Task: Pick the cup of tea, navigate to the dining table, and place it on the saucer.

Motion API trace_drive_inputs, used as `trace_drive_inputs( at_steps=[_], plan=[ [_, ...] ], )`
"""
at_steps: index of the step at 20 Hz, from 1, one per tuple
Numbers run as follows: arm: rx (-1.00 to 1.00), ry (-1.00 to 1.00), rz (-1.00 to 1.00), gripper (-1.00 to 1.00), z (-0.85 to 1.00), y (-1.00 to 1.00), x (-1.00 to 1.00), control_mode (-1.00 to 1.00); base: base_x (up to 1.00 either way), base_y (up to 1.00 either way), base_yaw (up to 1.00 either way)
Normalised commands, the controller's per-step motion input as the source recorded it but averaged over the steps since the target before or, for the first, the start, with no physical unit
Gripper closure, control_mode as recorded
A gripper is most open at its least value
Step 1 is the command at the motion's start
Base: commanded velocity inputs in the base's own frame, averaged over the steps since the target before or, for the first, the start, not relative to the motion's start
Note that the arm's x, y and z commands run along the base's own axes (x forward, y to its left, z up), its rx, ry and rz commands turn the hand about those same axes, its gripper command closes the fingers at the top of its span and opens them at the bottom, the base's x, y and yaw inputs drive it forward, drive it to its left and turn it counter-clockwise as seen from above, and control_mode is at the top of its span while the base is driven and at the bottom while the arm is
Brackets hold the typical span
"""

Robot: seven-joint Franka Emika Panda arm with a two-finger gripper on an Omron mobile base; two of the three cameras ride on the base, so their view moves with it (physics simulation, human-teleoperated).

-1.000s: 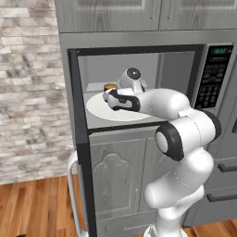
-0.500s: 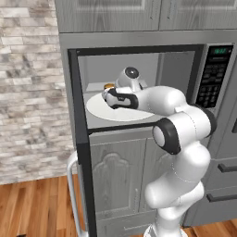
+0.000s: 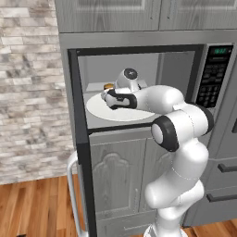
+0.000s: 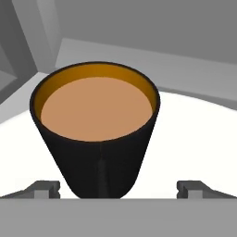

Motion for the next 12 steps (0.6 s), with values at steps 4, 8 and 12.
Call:
trace_drive_inputs(
  at_steps=[4,8,12],
  plan=[
    [0.0,0.0,0.0,-1.0,-0.15,0.05,0.05,-1.0,0.0,0.0,0.0],
    [0.0,0.0,0.0,-1.0,-0.01,0.06,0.12,-1.0,0.0,0.0,0.0],
    [0.0,0.0,0.0,-1.0,-0.02,0.01,0.07,-1.0,0.0,0.0,0.0]
  ],
)
